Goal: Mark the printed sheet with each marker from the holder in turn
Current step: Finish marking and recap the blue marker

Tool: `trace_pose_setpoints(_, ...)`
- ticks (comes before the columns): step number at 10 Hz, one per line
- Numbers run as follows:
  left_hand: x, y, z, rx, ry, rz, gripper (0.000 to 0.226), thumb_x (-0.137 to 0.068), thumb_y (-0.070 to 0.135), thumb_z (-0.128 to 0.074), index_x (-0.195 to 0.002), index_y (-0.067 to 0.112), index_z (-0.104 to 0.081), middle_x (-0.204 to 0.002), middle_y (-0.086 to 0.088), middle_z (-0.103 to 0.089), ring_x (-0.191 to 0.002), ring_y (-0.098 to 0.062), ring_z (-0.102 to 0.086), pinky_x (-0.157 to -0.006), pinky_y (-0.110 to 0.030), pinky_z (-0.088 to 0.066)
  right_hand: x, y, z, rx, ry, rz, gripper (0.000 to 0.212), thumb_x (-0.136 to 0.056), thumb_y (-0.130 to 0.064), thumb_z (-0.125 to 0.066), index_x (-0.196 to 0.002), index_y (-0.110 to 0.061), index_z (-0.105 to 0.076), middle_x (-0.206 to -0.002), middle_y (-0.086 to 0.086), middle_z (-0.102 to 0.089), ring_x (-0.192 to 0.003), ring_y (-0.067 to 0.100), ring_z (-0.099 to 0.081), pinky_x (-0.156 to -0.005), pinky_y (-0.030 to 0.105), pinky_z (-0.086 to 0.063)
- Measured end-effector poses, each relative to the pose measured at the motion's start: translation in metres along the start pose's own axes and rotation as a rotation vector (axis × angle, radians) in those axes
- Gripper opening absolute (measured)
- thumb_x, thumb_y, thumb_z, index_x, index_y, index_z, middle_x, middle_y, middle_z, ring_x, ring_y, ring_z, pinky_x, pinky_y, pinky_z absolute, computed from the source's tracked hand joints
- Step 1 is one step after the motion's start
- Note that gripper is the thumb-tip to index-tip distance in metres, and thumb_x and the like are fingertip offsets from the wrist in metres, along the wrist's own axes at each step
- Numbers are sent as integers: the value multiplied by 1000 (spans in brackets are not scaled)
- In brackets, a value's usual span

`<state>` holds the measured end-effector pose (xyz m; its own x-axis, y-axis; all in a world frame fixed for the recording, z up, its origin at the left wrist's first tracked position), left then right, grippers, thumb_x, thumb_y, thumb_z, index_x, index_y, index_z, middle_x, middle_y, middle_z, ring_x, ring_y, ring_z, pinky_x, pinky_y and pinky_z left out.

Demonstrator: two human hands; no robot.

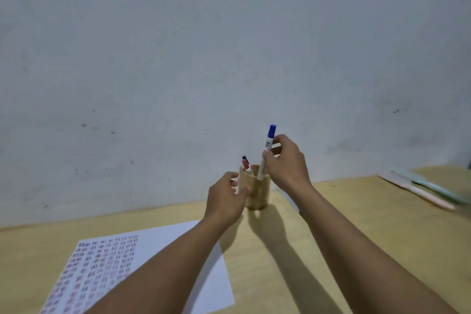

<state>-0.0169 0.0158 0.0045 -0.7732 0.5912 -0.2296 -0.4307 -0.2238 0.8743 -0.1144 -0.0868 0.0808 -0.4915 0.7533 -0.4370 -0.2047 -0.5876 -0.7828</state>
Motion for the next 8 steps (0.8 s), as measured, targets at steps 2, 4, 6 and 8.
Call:
trace_pose_setpoints(2,-28,-15,-42,-36,-6,-19,61,-78,36,-81,-132,28,-52,-115,9,-62,-110,-17,-62,-84,-29,-51,-29,31,-9,61,21,-12,19,-103,-24,-51,-117,-15,-60,-103,-1,-67,-74,6,-58,-63,28,-45)
trace_pose_setpoints(4,-40,-20,-64,51,49,-3,66,-73,52,-71,-132,31,-53,-115,11,-65,-101,-10,-64,-70,-22,-52,-36,63,-28,215,-119,-69,25,-103,-26,-51,-97,-11,-70,-85,3,-69,-64,8,-56,-55,21,-42)
trace_pose_setpoints(6,-39,-26,-66,56,44,15,68,-75,39,-71,-139,29,-48,-125,5,-64,-112,-16,-62,-90,-38,-56,-34,67,-31,163,-204,-156,31,-104,-23,-54,-122,-5,-71,-92,4,-66,-66,6,-55,-55,16,-37)
trace_pose_setpoints(8,-22,-20,-42,-5,45,66,80,-89,25,-74,-156,19,-31,-148,-9,-51,-135,-27,-51,-102,-34,-45,-15,55,-11,47,-126,-179,43,-102,-19,-58,-144,-10,-55,-132,10,-65,-122,24,-61,-88,21,-38)
Point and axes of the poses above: each hand's wrist, its own x-axis away from the middle knuckle, its own z-axis out of the back of the hand, y = z × x, the point moved 1 cm from there along -x, towards the middle knuckle
